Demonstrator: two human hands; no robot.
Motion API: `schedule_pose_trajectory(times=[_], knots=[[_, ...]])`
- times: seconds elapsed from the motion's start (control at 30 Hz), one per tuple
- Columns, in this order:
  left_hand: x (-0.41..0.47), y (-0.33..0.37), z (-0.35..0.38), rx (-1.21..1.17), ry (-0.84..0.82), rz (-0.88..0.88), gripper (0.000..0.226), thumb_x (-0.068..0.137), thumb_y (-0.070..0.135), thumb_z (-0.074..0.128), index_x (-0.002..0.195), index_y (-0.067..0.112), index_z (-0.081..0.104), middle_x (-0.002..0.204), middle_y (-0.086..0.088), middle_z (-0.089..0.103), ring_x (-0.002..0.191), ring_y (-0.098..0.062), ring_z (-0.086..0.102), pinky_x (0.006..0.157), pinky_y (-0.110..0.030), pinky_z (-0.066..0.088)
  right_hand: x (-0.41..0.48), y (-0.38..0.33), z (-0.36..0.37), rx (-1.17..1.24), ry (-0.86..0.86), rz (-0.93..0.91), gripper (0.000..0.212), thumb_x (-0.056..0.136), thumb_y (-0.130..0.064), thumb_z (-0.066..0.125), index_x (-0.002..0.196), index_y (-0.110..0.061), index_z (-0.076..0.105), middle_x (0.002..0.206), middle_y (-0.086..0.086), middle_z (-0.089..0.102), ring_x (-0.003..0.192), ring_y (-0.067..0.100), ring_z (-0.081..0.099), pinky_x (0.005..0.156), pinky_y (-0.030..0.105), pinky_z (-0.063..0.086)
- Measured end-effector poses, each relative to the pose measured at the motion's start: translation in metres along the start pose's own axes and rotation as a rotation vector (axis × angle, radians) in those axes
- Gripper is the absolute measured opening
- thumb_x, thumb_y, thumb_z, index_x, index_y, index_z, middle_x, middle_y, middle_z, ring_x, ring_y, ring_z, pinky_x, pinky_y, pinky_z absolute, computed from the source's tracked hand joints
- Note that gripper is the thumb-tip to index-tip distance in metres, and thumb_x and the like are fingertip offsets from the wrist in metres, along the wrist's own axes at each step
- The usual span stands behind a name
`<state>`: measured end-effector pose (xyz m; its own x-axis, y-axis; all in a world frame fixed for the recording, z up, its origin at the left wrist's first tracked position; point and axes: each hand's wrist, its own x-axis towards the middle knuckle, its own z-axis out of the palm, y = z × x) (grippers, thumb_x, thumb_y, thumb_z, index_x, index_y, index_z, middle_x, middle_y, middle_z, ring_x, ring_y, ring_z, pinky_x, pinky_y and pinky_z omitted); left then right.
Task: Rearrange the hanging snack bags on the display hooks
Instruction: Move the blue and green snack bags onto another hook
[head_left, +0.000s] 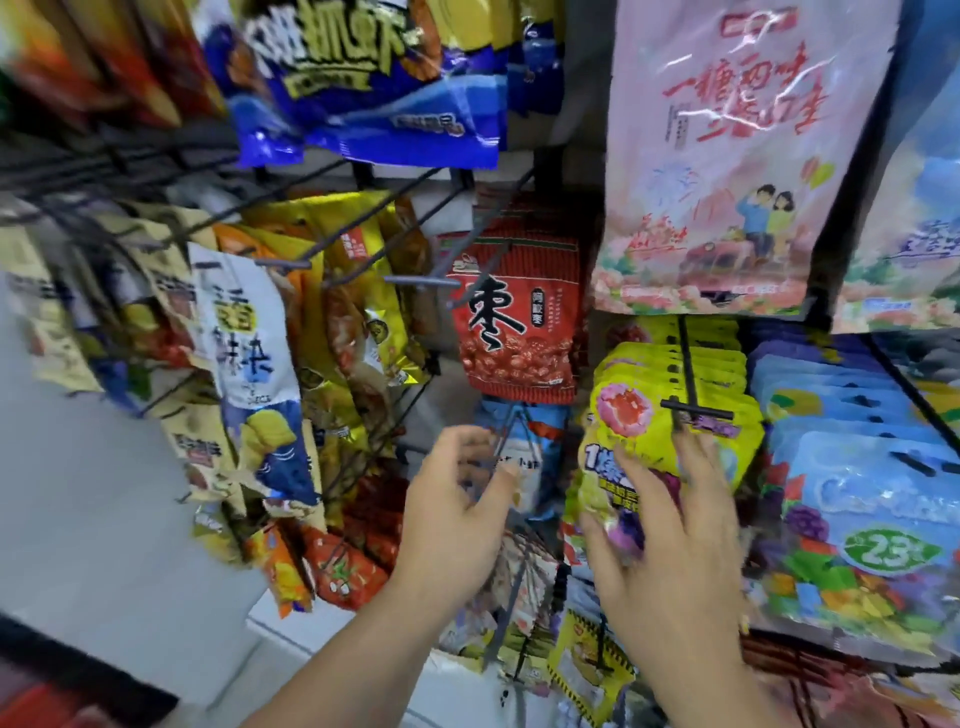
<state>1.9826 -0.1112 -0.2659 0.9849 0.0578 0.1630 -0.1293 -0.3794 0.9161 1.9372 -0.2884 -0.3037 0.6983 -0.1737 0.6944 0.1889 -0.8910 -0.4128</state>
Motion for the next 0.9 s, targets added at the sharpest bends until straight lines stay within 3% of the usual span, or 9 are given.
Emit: schedule_pose_trajectory(times=[0.1,0.23,0.3,0.37,0.5,0.63,0.77,0.9], knots=[[-0.005,-0.006,-0.032,0.003,0.093,-0.010,0.020,0.098,0.035,0.068,0.113,0.039,0.057,0.109,0.019,0.064,0.098,0.008,0.060,0.080,-0.020,0.051,-0.004,-0.025,0.010,0.121,0.096,-0.009,0.043,0.087,-0.038,0.066,0.116,-0.007,0.074,0.139,0.020,0.053,0.131,0.045,0.050,0.115,0.049,0.035],[-0.006,-0.016,-0.076,-0.002,0.218,0.064,0.016,0.095,0.039,0.071,0.108,0.037,0.063,0.100,0.019,0.068,0.096,0.000,0.065,0.080,-0.025,0.053,0.001,-0.071,0.034,0.332,-0.010,-0.040,0.037,0.087,-0.042,0.064,0.110,-0.016,0.075,0.129,0.006,0.061,0.119,0.028,0.055,0.114,0.028,0.033],[-0.004,-0.018,-0.101,-0.020,0.283,0.100,0.012,0.095,0.035,0.072,0.105,0.035,0.066,0.099,0.021,0.069,0.094,0.000,0.067,0.077,-0.023,0.053,0.005,-0.096,0.047,0.409,-0.111,-0.022,0.035,0.089,-0.049,0.061,0.116,-0.029,0.070,0.130,-0.014,0.055,0.121,0.010,0.053,0.112,0.014,0.030],[-0.001,-0.023,-0.129,-0.027,0.346,0.150,0.010,0.095,0.033,0.072,0.103,0.035,0.067,0.098,0.022,0.069,0.094,-0.001,0.067,0.075,-0.023,0.052,0.013,-0.123,0.058,0.444,-0.232,0.045,0.030,0.089,-0.061,0.055,0.118,-0.052,0.057,0.132,-0.035,0.045,0.125,-0.013,0.043,0.107,0.006,0.028],[0.020,-0.043,-0.192,-0.012,0.359,0.192,0.024,0.090,0.052,0.065,0.112,0.048,0.059,0.109,0.026,0.059,0.103,-0.003,0.061,0.083,-0.033,0.052,0.029,-0.177,0.082,0.561,-0.317,0.182,0.034,0.090,-0.070,0.056,0.121,-0.056,0.052,0.130,-0.035,0.048,0.125,-0.009,0.049,0.100,0.021,0.044],[0.056,-0.059,-0.244,0.021,0.215,0.164,0.033,0.092,0.060,0.062,0.120,0.061,0.044,0.122,0.040,0.046,0.121,0.006,0.050,0.092,-0.043,0.055,0.048,-0.229,0.103,0.703,-0.355,0.404,0.052,0.078,-0.068,0.061,0.127,-0.055,0.049,0.130,-0.034,0.053,0.118,-0.018,0.051,0.098,0.020,0.047],[0.088,-0.073,-0.266,0.025,0.054,0.124,0.053,0.097,0.050,0.061,0.144,0.045,0.038,0.139,0.029,0.041,0.132,0.002,0.042,0.096,-0.025,0.042,0.057,-0.266,0.120,0.677,-0.250,0.553,0.058,0.091,-0.045,0.070,0.145,-0.033,0.050,0.128,-0.022,0.058,0.117,0.000,0.059,0.104,0.037,0.051],[0.106,-0.078,-0.268,-0.065,-0.106,0.093,0.041,0.100,0.041,0.062,0.129,0.052,0.034,0.118,0.044,0.042,0.104,0.035,0.041,0.083,-0.003,0.040,0.059,-0.287,0.127,0.673,-0.193,0.640,0.044,0.095,-0.041,0.069,0.136,-0.036,0.053,0.120,-0.017,0.063,0.112,0.006,0.062,0.103,0.042,0.052]])
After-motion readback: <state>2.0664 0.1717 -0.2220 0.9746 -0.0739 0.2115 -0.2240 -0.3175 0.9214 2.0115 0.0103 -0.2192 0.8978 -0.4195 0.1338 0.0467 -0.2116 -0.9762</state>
